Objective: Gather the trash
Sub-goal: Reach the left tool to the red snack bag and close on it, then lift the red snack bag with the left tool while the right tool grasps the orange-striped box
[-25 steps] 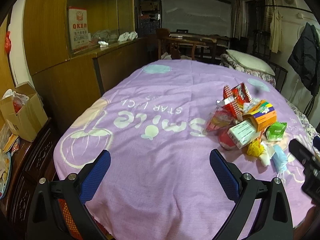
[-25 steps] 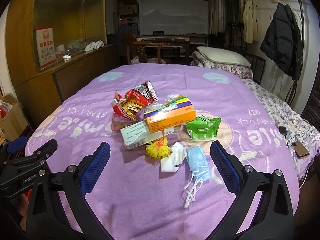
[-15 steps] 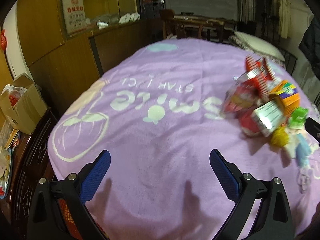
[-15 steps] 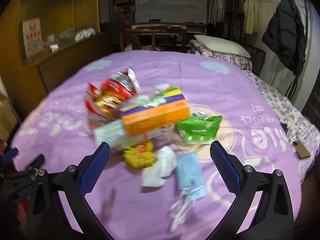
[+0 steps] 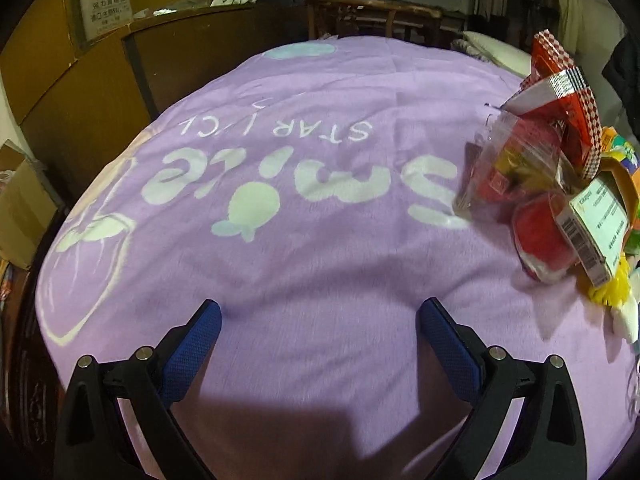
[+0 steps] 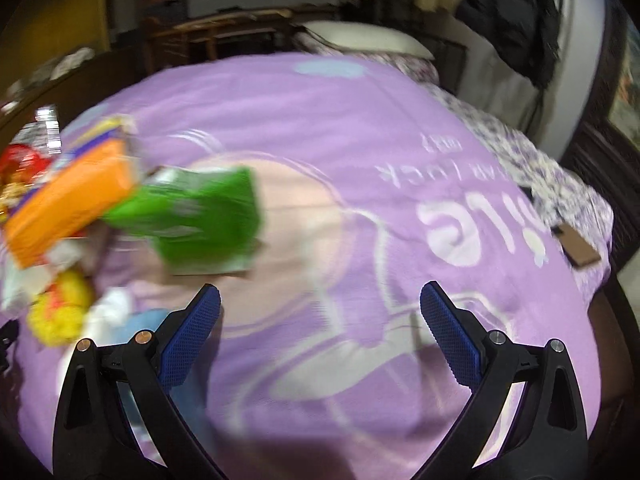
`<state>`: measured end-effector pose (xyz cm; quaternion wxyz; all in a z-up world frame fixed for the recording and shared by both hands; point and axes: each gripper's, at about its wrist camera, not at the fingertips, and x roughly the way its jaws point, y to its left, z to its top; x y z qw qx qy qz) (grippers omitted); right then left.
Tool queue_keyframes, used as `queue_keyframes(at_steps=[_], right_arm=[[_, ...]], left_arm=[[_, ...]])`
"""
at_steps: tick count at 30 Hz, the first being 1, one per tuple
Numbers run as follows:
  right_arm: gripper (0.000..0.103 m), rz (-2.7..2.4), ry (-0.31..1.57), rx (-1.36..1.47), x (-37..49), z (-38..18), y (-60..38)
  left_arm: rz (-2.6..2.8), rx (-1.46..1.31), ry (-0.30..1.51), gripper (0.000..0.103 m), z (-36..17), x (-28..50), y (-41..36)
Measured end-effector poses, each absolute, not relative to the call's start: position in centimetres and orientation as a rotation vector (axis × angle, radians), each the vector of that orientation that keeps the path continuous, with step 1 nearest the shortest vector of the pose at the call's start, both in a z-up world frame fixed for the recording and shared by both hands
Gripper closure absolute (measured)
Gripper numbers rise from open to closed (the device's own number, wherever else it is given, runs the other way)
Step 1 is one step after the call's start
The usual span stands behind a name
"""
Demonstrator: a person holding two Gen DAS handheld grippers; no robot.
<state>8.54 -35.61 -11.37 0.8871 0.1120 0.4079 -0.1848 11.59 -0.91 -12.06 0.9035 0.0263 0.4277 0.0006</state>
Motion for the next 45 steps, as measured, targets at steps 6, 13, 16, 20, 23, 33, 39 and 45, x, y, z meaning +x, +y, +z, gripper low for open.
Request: queue_keyframes(at_steps=[6,13,16,20,23,33,39,45], right_arm=[[0.006,-0.358,0.846,0.318,8.7,-12.0,-36.7],[0.006,-0.351,0.85,0.318,9.0,-12.0,-36.5],[0.006,-0.352,0.849,0.318,8.7,-11.9,-36.5],[0.006,-0.352,0.848,0.317,8.7,-11.9,-36.5],[0.006,-0.35,0.846,0.32,8.7,-11.9,-36.5],[0.006,-0.309,0.762,0.38,7.4,-11.0,-37.3],[0.006,-0.123,0.593,0.359,5.9,-6.4,-34.0],[0.006,0.108,0.685,0.351,10.5,-6.1,-27.7]], left_arm=[[-0.097,-0.016,0.867,0.006,-9.8,12.6,-0.3],[-0.368,0.092,0.672,0.006,-1.9,14.0,-6.7],[-0.49,0.129,0.686,0.006,-1.6,15.4,-10.1],[-0.519,0.21,0.718,0.006,-3.5,18.3,-13.3],[-0.535,0.151,0.77,0.032,-4.4,19.2,-12.9],[-0.552,0.093,0.614,0.064,0.2,14.7,-8.8],[-0.451,0.075,0.565,0.064,2.7,12.4,-3.9],[-0.365,0.045,0.621,0.064,1.5,11.3,-0.2]])
